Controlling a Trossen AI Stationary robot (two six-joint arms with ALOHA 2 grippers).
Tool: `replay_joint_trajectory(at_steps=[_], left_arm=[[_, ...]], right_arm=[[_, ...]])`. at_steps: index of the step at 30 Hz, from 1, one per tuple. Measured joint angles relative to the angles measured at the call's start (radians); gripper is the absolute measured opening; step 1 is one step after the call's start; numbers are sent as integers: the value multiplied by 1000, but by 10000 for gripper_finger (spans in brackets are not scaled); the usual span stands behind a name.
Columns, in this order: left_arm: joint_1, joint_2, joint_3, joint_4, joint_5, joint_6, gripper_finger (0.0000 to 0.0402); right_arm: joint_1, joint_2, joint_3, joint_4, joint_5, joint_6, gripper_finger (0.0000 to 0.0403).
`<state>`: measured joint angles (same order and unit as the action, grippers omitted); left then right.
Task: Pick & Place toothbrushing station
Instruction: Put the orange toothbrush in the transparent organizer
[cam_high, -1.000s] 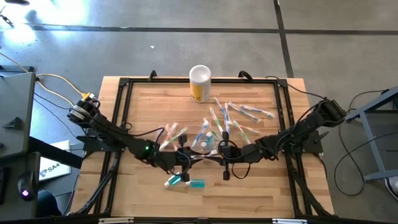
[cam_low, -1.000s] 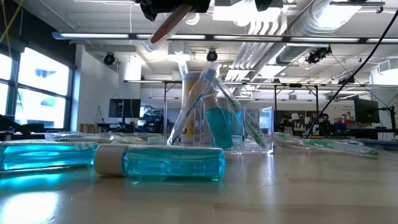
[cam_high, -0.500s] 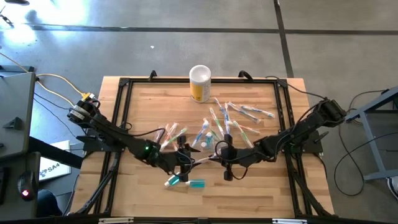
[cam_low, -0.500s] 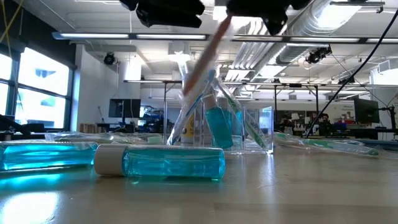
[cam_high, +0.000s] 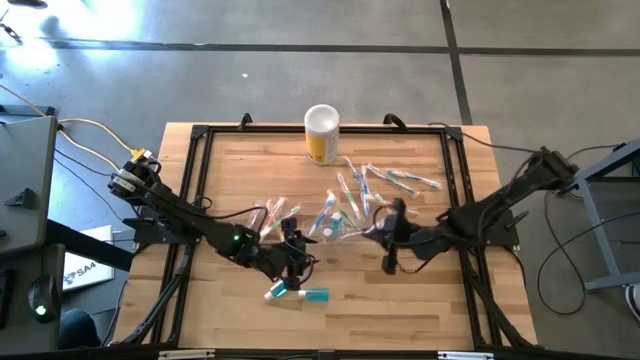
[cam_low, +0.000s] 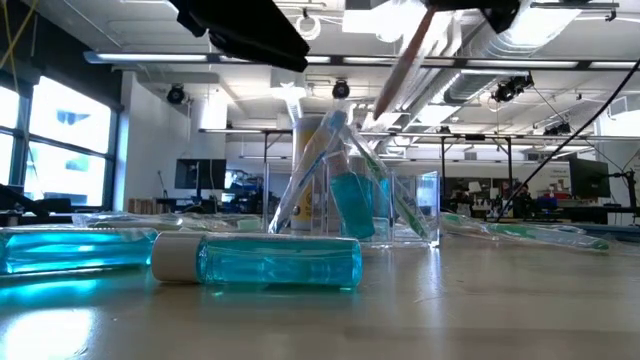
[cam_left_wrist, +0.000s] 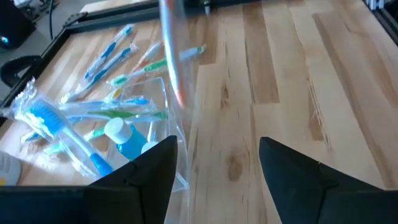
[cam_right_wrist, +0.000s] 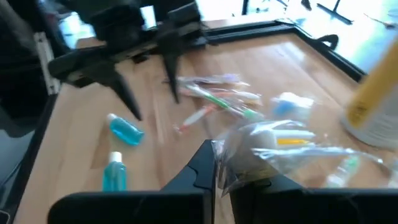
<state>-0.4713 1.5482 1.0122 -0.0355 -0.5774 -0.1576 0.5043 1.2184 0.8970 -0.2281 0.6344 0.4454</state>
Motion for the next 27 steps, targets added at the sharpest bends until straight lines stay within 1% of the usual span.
replay_joint_trajectory(at_steps=[4, 6, 9, 12, 15, 23, 27], left_arm=[[0, 0, 0, -33, -4, -16, 223], [0, 0, 0, -46, -5, -30, 223], [0, 0, 0, -52, -7, -39, 223], [0, 0, 0, -50, -8, -43, 223], [0, 0, 0, -50, -8, -55, 223], [0, 0, 0, -54, -9, -73, 223], [0, 0, 0, -77, -9, -87, 223]], right_arm=[[-6, -84, 0, -124, 67, 72, 10], [-20, -101, 0, -168, 81, 113, 10], [-55, -99, 0, -221, 80, 152, 10], [-101, -58, 0, -254, 71, 190, 10], [-136, -5, -1, -261, 50, 200, 10], [-235, 113, 0, -224, -59, 207, 10], [-278, 164, 0, -202, -136, 212, 10]])
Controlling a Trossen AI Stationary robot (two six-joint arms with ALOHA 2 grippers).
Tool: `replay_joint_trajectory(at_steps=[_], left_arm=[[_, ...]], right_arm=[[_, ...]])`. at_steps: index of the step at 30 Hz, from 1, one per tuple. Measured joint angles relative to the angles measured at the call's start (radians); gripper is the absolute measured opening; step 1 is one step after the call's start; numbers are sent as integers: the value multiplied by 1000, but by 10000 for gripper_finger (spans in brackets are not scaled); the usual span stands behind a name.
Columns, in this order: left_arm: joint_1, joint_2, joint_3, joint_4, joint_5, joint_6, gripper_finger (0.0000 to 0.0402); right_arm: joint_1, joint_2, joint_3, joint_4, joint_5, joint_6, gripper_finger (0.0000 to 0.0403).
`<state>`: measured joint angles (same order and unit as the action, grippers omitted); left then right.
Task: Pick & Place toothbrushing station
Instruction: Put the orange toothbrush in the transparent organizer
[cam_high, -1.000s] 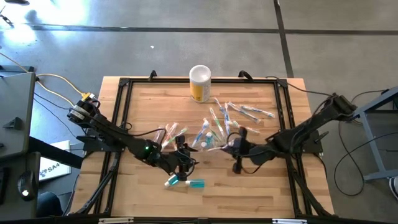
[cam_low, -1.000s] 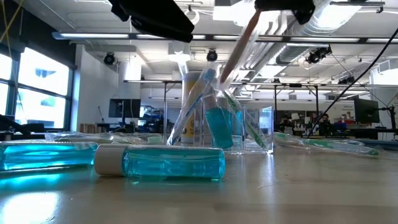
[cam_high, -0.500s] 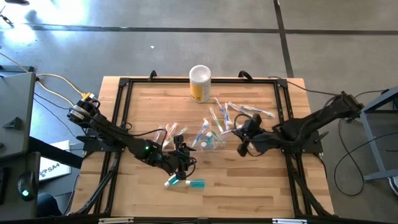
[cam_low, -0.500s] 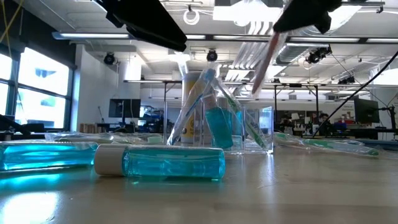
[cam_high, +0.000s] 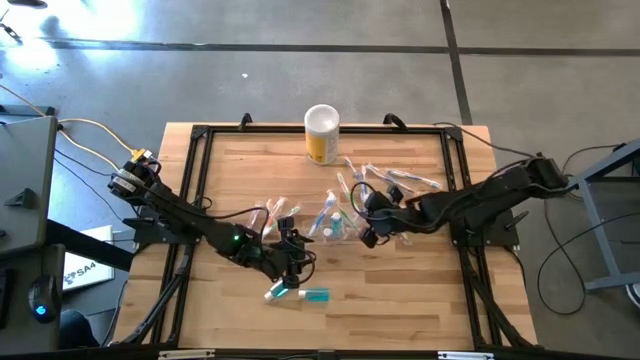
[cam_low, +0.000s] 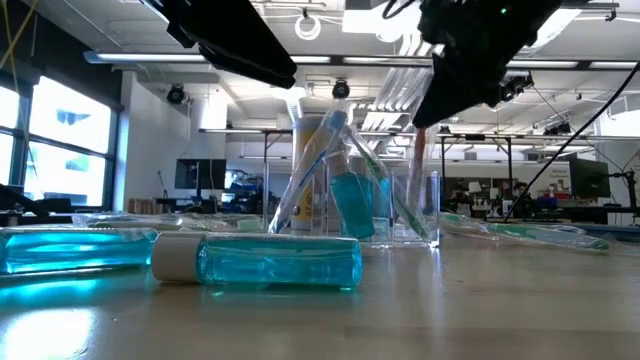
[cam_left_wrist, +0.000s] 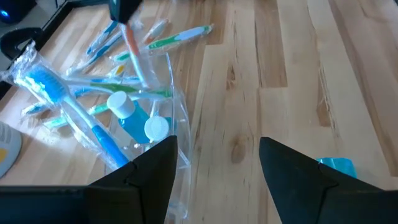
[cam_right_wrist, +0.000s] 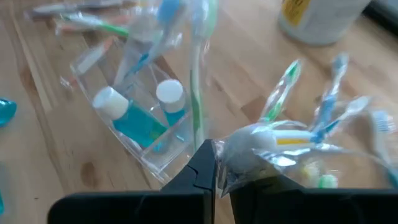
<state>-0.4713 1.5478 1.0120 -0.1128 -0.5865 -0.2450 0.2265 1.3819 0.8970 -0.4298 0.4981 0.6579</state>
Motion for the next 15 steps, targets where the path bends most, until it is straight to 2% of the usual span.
replay_joint_trajectory(at_steps=[4, 15], left_arm=[[0, 0, 0, -2, 0, 0, 223], [0, 0, 0, -21, -1, 0, 223]], right_arm=[[-29, 33, 2, 35, -48, -4, 13], [-46, 46, 2, 75, -79, -8, 28]])
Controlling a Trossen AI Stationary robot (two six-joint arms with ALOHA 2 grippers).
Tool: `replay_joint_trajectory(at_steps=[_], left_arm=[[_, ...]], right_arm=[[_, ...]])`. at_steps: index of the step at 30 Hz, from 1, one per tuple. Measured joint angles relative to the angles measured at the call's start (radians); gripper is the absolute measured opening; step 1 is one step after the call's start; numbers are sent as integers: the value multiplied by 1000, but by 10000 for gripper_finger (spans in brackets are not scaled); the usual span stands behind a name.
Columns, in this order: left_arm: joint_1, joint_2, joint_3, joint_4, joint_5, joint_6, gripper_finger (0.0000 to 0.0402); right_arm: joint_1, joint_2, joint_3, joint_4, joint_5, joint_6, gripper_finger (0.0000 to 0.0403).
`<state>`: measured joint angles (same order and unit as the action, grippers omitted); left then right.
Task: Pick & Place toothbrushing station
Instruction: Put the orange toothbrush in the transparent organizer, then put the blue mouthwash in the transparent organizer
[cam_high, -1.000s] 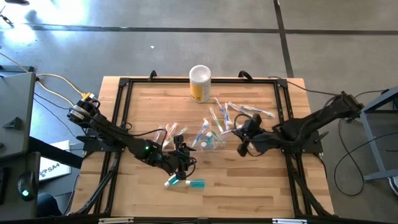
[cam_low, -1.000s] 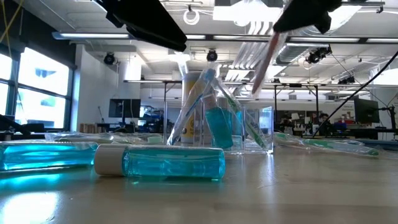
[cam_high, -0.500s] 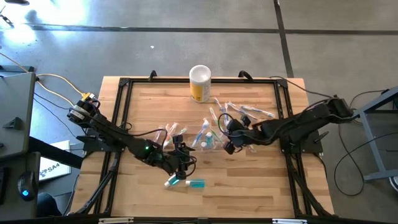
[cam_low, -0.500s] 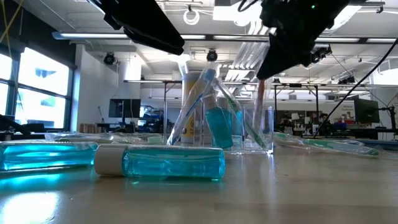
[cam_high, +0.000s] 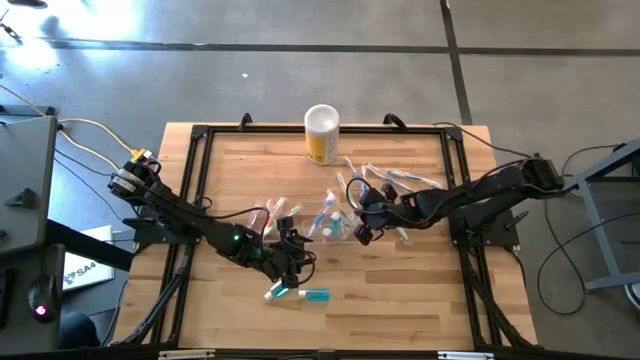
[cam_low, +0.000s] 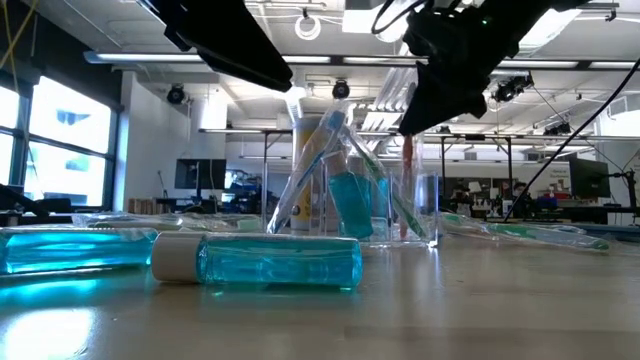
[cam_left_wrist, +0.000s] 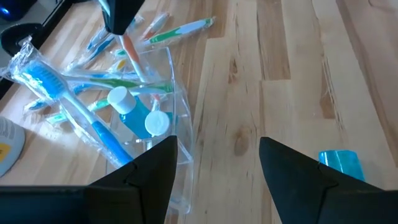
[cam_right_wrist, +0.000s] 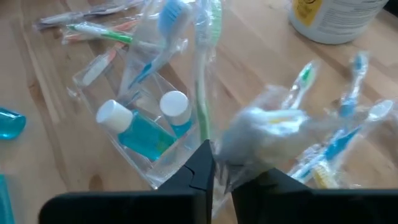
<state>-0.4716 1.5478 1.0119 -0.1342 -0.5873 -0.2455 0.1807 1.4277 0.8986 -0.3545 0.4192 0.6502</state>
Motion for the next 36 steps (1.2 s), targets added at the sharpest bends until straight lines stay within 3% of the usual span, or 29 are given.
replay_joint_trajectory(at_steps=[5, 11, 19, 25, 30, 33, 36], left_arm=[[0, 0, 0, -10, -1, -19, 223], [0, 0, 0, -40, -1, -41, 223], [0, 0, 0, -52, 2, -52, 223], [0, 0, 0, -56, 5, -52, 223], [0, 0, 0, -74, 14, -57, 223], [0, 0, 0, -88, 14, -66, 223], [0, 0, 0, -89, 14, -67, 223]], right_arm=[[3, 4, -4, 4, -19, 0, 72], [2, 4, -4, 9, -24, 0, 157], [-22, -35, -3, 11, -155, 12, 252], [-55, -131, -3, -27, -302, 48, 262], [-64, -224, -2, -175, -431, 105, 257], [-63, -267, -2, -296, -446, 161, 254], [-63, -300, -2, -417, -394, 236, 251]])
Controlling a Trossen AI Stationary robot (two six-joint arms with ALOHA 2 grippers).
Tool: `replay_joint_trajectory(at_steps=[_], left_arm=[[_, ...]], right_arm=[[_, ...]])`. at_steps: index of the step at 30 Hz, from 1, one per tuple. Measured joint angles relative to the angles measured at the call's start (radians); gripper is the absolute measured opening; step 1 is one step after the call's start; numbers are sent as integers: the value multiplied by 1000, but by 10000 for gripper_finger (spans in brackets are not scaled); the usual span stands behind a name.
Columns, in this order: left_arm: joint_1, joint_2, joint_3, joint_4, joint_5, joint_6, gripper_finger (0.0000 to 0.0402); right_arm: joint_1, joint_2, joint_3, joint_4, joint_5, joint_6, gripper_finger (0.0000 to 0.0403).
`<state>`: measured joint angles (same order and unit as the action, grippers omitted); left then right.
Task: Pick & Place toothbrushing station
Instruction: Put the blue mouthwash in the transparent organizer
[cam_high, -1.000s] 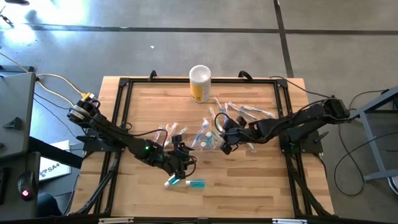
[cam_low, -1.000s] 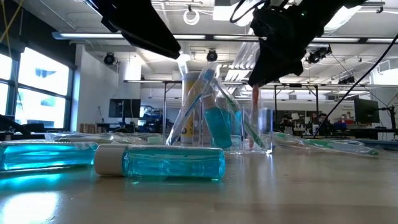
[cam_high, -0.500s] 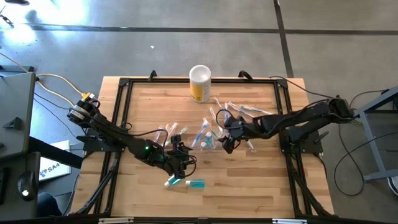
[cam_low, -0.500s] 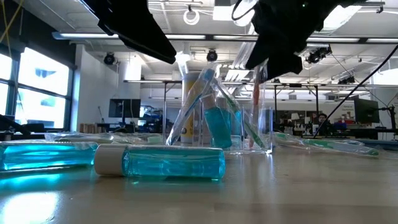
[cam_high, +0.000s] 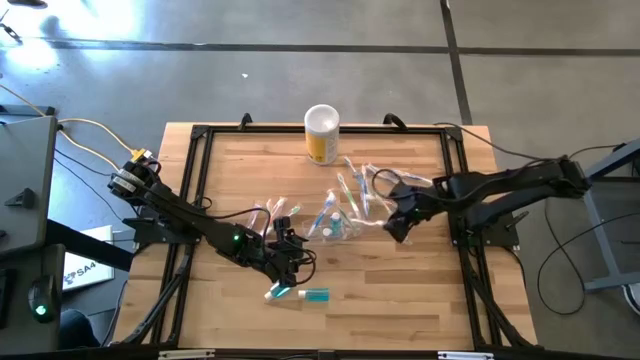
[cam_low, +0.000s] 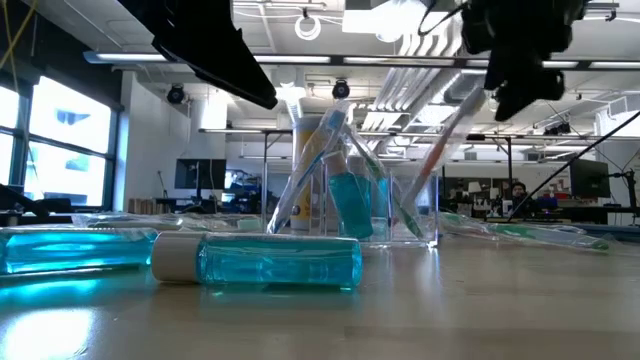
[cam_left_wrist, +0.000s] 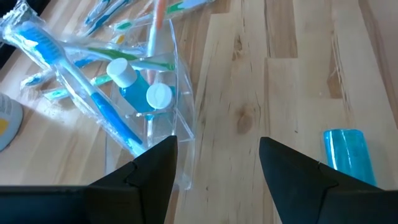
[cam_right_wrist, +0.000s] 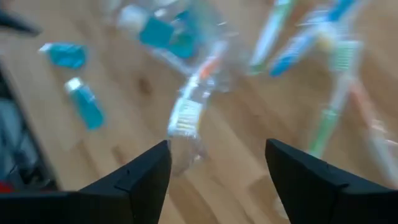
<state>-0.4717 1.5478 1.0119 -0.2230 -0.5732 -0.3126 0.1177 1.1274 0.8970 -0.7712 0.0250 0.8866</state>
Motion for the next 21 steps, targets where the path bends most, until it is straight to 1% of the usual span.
replay_joint_trajectory(at_steps=[4, 6, 7, 11, 15, 21], left_arm=[[0, 0, 0, -5, 0, -8, 223], [0, 0, 0, -5, 0, -10, 223], [0, 0, 0, -5, 0, -11, 223], [0, 0, 0, -5, 0, -15, 223], [0, 0, 0, -5, 1, -16, 223], [0, 0, 0, -14, 3, -16, 223]], right_arm=[[0, -29, -1, -129, 119, 61, 250], [0, -41, 0, -122, 176, 59, 250], [0, -46, 0, -110, 187, 54, 250], [0, -51, 0, 38, 172, 6, 250], [0, -52, 0, 174, 129, -57, 250], [0, -53, 0, 327, 82, -168, 250]])
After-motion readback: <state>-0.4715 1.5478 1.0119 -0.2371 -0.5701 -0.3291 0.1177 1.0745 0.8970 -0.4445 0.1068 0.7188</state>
